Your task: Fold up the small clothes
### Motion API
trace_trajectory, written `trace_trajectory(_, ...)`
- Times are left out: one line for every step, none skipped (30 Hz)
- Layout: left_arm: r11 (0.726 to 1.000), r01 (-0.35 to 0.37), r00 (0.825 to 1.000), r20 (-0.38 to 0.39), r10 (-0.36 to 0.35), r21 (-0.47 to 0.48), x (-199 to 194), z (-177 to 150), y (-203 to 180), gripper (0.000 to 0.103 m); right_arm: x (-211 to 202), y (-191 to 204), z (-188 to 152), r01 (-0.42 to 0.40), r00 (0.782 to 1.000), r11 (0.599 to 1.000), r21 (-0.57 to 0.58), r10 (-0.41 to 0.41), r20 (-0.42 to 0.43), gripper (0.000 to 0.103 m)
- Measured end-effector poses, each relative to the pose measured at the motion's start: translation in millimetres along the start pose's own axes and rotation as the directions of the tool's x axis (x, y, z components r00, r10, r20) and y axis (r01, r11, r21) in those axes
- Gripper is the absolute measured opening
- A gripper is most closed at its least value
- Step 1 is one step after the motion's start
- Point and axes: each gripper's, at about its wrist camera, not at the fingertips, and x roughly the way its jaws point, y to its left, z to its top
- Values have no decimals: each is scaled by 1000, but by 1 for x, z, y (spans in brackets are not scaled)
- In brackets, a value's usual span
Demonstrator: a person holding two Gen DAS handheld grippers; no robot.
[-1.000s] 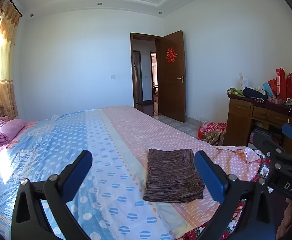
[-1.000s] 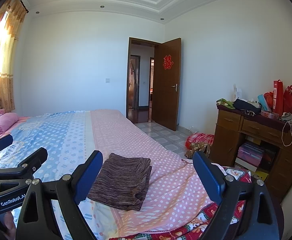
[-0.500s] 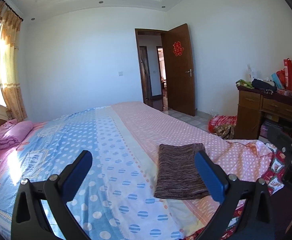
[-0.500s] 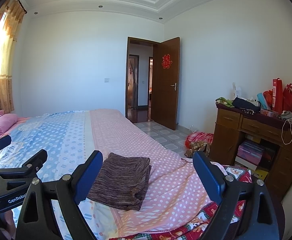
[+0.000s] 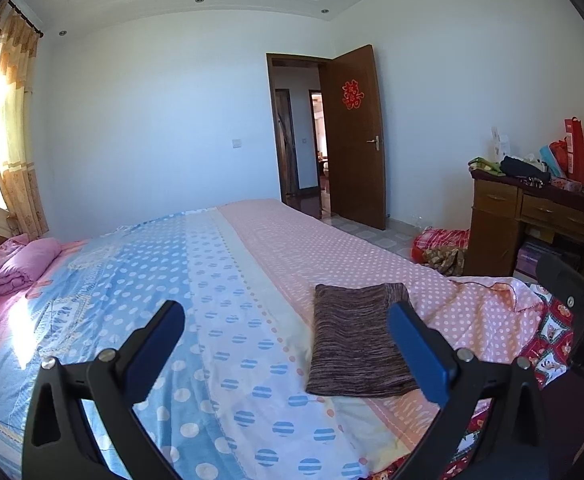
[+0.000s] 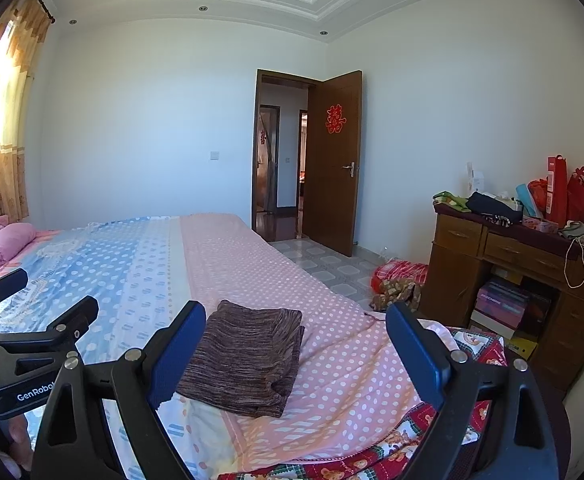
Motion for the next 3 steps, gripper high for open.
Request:
trace_trajectory(1000, -2, 1000, -2, 2, 6, 1, 0, 0, 103, 0, 0, 0, -1, 1000, 1000, 1, 1, -1, 92)
trace_trajectory(1000, -7, 1000, -4, 8, 15, 1, 0, -1, 103, 1, -1, 0, 0, 1000, 1000, 3, 0, -3, 92)
trace_trajectory(1000, -20, 1000, -7, 21, 21, 2, 0, -2, 103, 1, -1, -1, 1, 1000, 1000, 5, -1, -4, 92)
